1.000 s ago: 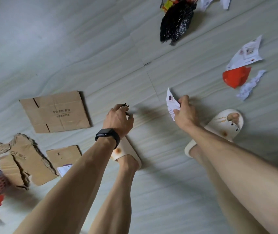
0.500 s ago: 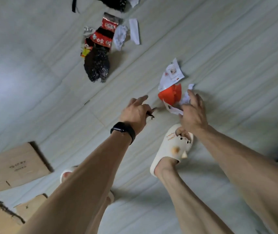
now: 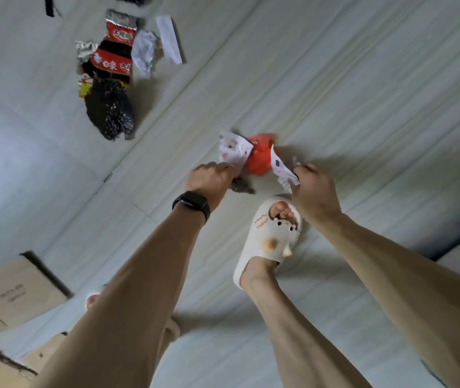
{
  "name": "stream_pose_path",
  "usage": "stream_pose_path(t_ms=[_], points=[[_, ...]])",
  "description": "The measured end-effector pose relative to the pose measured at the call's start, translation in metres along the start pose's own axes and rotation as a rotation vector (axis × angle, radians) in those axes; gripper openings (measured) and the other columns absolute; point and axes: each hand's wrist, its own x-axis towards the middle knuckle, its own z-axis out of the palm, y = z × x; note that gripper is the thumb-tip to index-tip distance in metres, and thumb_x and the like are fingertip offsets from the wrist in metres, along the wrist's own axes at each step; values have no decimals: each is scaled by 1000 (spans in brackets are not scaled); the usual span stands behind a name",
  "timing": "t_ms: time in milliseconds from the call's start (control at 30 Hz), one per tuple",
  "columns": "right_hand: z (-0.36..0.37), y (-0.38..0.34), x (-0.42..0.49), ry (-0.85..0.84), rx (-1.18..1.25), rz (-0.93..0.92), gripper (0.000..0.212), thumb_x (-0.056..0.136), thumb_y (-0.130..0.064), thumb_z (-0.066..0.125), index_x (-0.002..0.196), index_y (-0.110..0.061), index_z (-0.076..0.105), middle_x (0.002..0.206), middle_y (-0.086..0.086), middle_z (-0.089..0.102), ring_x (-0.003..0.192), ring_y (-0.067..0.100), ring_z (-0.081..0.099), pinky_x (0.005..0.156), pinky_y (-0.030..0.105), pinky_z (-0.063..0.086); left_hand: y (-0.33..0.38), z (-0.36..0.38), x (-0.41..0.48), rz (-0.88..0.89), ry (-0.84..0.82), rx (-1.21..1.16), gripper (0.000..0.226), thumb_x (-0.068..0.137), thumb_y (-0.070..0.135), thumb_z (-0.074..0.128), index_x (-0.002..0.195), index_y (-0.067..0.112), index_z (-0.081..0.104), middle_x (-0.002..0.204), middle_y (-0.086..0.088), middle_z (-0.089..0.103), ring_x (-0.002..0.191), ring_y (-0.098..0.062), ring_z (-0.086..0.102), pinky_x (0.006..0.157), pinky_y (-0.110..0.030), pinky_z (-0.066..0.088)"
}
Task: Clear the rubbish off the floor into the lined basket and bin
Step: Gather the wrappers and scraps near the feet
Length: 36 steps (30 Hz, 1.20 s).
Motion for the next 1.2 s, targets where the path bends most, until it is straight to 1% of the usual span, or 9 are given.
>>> stream_pose_path(t_ms=[133, 233, 367, 500, 633, 767, 900, 1033, 1200], points=[[-13, -29, -28, -1, 168, 95, 17, 84, -10, 64, 99, -12, 57, 90, 11, 69, 82, 35, 60, 61, 30, 26, -32, -11, -62, -234, 12, -189, 27, 93, 6, 49, 112, 24, 57, 108, -2, 66, 97, -30, 60, 72, -37, 50], [-22, -61, -33, -28, 238, 112, 19, 86, -12, 66, 105, -10, 62, 95, 13, 72, 87, 36, 62, 66, 28, 33, -55, -23, -111, -328, 46, -279, 26, 97, 15, 52, 120, 25, 55, 110, -1, 70, 97, -28, 64, 73, -36, 52], [-20, -92, -1, 0, 236, 153, 16, 86, -15, 69, 99, -6, 69, 99, 18, 69, 91, 35, 62, 74, 30, 42, -80, -30, -138, -359, 60, -342, 13, 96, 29, 59, 107, 32, 66, 99, 0, 66, 93, -25, 62, 69, -31, 48], [-6, -96, 33, 6, 166, 234, 26, 88, -15, 66, 108, 2, 69, 129, 19, 52, 122, 25, 47, 100, 23, 34, -66, -29, -101, -243, 162, -334, 13, 90, 32, 67, 100, 33, 75, 149, 3, 43, 131, -24, 38, 97, -36, 41], [15, -84, 52, 2, 132, 171, 25, 90, -14, 65, 112, -3, 67, 139, 18, 41, 127, 22, 40, 104, 23, 30, -41, -20, -19, -173, 244, -308, 16, 89, 31, 67, 103, 28, 75, 163, -7, 13, 147, -31, 14, 116, -40, 21], [24, -76, 51, 35, 94, 120, 25, 93, -16, 60, 113, -1, 60, 122, 21, 55, 115, 36, 49, 93, 36, 34, -34, -8, 32, -200, 268, -189, 21, 92, 23, 58, 109, 24, 71, 140, -6, 43, 127, -29, 37, 97, -37, 36], [19, -65, 25, 50, 152, 154, 25, 92, -12, 59, 115, -4, 53, 112, 22, 61, 107, 40, 53, 81, 39, 36, -39, 7, 17, -283, 296, -296, 24, 92, 10, 53, 112, 20, 64, 108, -7, 63, 104, -30, 52, 73, -32, 35], [-9, -81, -20, 31, 268, 214, 33, 89, -11, 64, 118, -10, 49, 116, 13, 66, 106, 36, 60, 80, 37, 42, -47, -1, -56, -374, 271, -415, 24, 92, 22, 57, 113, 25, 46, 97, -5, 65, 90, -29, 57, 67, -36, 45], [-63, -141, -100, -35, 270, 163, 20, 88, -12, 64, 108, -9, 60, 107, 14, 67, 100, 35, 59, 81, 37, 45, -70, -35, -187, -514, 178, -441, 12, 92, 32, 60, 102, 29, 64, 102, -2, 66, 96, -27, 61, 71, -34, 48]])
